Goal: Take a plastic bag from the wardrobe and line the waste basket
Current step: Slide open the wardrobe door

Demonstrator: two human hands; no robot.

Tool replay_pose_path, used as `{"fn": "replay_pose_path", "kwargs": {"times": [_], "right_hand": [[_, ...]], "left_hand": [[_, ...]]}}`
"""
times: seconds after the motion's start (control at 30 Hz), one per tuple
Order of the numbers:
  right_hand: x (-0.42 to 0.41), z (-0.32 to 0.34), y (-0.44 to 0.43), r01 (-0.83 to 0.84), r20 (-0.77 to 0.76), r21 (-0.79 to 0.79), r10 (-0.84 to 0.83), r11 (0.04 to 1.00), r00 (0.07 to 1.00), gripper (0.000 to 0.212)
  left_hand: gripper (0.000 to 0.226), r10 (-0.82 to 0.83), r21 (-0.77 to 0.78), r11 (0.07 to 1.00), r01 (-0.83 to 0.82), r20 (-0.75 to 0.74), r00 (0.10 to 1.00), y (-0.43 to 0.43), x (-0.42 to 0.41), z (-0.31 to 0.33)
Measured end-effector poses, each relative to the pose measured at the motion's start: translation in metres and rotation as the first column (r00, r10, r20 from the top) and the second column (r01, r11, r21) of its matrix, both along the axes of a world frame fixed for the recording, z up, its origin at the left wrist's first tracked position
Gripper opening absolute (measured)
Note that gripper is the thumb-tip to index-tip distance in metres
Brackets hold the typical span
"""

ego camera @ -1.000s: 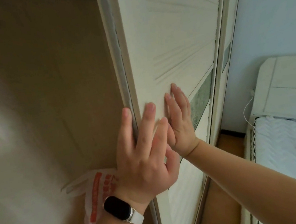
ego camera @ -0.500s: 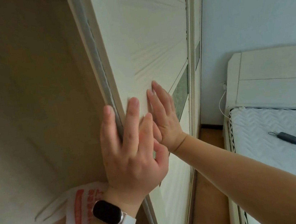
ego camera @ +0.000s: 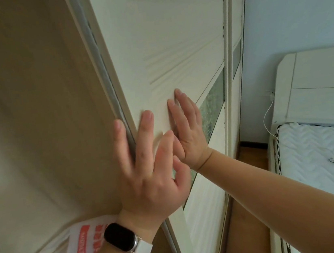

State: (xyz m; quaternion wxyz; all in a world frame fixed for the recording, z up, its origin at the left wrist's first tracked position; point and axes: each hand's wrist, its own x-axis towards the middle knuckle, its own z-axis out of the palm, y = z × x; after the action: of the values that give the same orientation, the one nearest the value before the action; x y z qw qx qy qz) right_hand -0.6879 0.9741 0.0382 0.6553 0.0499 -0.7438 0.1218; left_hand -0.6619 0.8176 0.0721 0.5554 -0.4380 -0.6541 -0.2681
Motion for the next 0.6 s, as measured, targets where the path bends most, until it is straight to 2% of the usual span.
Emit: {"fn": "replay_pose_path", "kwargs": {"times": [0.37, 0.6], "right_hand": [[-0.029, 0.001, 0.082, 0.023, 0.0, 0.004, -0.023, 1.0, 1.0, 0.056], [-0.035, -0.001, 0.086, -0.038, -0.008, -0.027, 0.038, 0.999, 0.999, 0.058]], "left_hand": [[0.027, 0.017, -0.002, 1.0, -0.017, -0.008, 1.0, 0.082, -0.03, 0.001], [0.025, -0.001, 0.027, 1.0, 0.002, -0.03, 1.0, 0.087, -0.034, -0.004]]}}
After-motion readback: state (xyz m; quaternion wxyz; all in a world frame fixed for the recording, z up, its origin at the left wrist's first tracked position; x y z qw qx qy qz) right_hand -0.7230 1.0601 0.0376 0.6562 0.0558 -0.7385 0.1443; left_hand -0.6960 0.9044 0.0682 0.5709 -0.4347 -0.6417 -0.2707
